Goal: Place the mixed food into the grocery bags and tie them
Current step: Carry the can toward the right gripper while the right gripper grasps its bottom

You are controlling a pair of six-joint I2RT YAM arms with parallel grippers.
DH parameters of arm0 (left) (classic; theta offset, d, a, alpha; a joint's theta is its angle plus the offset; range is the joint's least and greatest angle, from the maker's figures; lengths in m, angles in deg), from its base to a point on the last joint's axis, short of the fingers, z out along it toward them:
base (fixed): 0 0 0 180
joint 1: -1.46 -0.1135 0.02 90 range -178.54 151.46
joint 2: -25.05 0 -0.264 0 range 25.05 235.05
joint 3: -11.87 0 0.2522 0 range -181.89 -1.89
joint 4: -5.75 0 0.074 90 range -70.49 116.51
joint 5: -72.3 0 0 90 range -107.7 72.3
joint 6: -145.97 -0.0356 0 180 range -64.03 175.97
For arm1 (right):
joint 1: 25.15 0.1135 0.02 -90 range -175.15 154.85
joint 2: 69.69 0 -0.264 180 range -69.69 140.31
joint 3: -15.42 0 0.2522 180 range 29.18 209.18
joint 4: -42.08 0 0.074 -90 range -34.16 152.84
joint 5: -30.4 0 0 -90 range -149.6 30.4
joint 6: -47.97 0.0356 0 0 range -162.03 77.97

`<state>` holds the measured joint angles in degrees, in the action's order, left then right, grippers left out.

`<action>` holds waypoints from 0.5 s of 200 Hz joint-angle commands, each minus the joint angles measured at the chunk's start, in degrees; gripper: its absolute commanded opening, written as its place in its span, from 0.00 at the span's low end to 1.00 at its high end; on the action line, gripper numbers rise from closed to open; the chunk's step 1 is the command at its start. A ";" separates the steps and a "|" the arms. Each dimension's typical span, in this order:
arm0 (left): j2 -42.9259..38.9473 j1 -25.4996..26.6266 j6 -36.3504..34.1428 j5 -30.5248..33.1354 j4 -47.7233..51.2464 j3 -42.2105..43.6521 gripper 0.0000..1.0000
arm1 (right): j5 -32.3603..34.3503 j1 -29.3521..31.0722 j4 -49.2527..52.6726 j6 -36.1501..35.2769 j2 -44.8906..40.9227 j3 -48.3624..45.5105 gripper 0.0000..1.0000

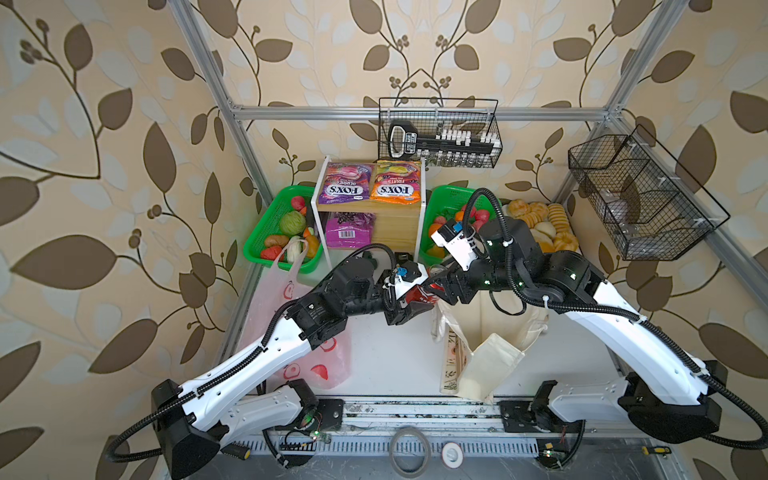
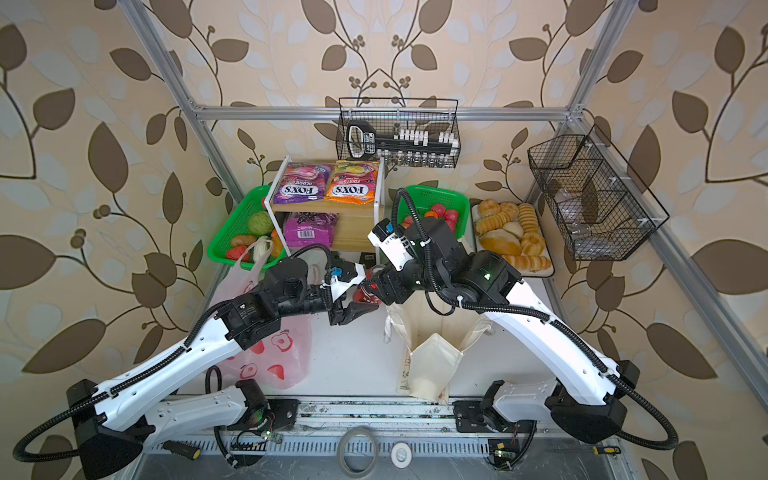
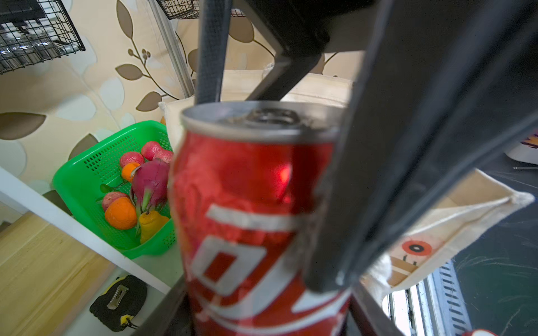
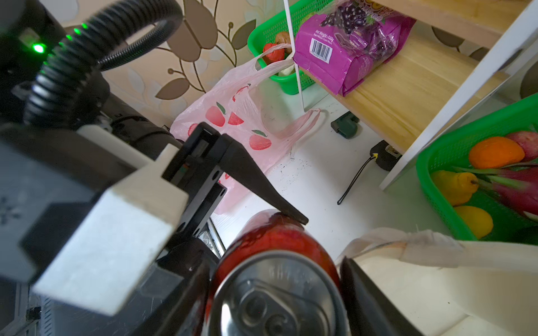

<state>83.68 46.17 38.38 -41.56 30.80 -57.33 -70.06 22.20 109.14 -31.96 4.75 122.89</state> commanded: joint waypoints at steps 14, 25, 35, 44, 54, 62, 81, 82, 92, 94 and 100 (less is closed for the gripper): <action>-1.77 0.64 -1.58 -0.58 -6.87 -4.50 0.32 | -1.85 0.24 1.69 0.66 0.02 -0.22 0.73; -1.77 0.73 -1.49 -0.58 -6.68 -4.50 0.32 | -2.06 0.20 2.12 0.35 0.07 -0.28 0.73; -1.81 0.82 -1.42 -0.58 -7.10 -4.26 0.32 | -2.77 0.24 2.38 0.22 0.35 -0.28 0.73; -1.77 0.91 -1.23 -0.63 -7.45 -4.20 0.32 | -3.07 0.34 2.42 0.09 0.48 -0.37 0.73; -1.61 1.08 -0.97 -0.82 -7.60 -4.16 0.32 | -3.18 0.46 2.33 0.06 0.71 -0.46 0.72; -1.51 1.21 -0.92 -0.86 -7.48 -4.28 0.32 | -2.95 0.60 2.11 0.11 0.75 -0.42 0.71; -1.67 1.52 -0.98 -0.60 -7.33 -4.41 0.32 | -2.65 0.56 1.56 0.63 0.53 -0.64 0.72; -1.67 1.52 -0.97 -0.59 -7.38 -4.41 0.32 | -2.60 0.55 1.55 0.65 0.53 -0.64 0.73; -1.92 1.69 -0.92 -0.41 -7.55 -4.34 0.33 | -2.82 0.62 1.80 0.53 0.60 -0.72 0.74; -1.94 1.70 -0.88 -0.34 -7.59 -4.35 0.33 | -2.93 0.63 1.90 0.49 0.62 -0.72 0.74; -2.07 1.78 -0.81 -0.23 -7.73 -4.23 0.33 | -3.09 0.59 2.19 0.36 0.69 -0.64 0.73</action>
<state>83.68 47.20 37.97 -41.25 30.90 -57.33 -71.05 22.33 110.19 -31.35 4.77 122.82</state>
